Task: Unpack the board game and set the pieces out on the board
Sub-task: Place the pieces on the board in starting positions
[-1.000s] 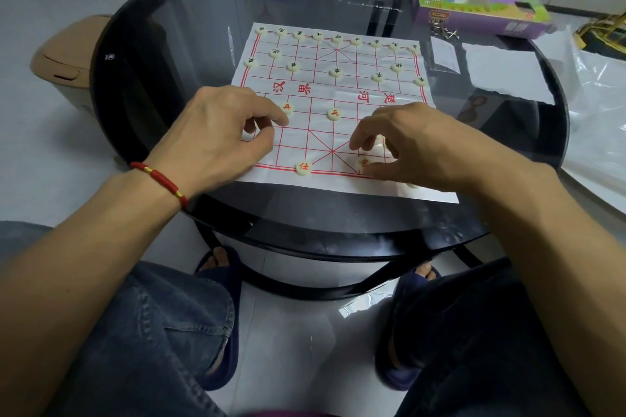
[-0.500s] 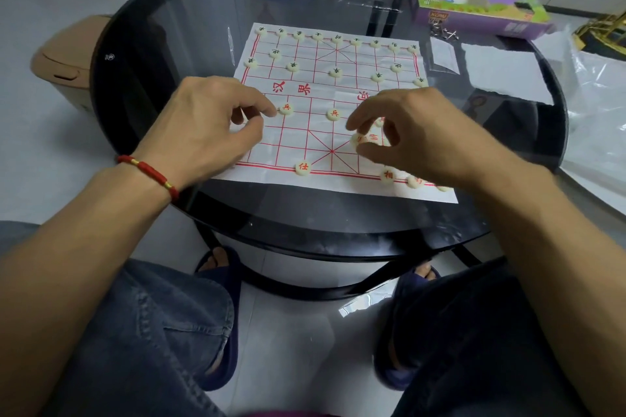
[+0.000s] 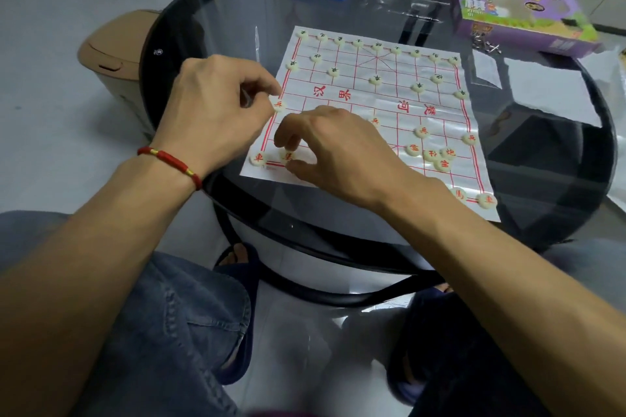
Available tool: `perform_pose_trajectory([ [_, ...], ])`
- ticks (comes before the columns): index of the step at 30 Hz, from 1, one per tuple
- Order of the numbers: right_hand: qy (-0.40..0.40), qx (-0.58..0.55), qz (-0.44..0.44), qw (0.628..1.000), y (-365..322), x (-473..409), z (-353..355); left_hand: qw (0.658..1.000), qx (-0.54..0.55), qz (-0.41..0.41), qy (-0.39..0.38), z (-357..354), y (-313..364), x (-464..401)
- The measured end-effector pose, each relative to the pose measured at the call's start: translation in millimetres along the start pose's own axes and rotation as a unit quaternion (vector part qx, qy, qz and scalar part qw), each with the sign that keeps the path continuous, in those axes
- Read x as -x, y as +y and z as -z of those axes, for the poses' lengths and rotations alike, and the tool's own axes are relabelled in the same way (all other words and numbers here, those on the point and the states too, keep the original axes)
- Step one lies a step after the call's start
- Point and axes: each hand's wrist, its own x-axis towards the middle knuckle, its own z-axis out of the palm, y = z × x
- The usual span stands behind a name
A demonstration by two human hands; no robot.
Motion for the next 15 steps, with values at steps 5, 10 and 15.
perform_pose_trajectory([
  [5, -0.021, -0.002, -0.006, 1.000, -0.3, -0.3, -2.2, 1.000, 0.016, 0.000, 0.005, 4.7, -2.2, -0.6],
  [10, -0.021, -0.008, -0.005, 1.000, -2.9, -1.2, -3.7, 1.000, 0.016, -0.007, 0.003, 4.1, -1.7, -1.2],
  [15, -0.017, 0.012, 0.000, 1.000, -5.6, 1.7, -2.3, 1.000, 0.009, -0.015, -0.008, 2.1, -1.2, -0.4],
])
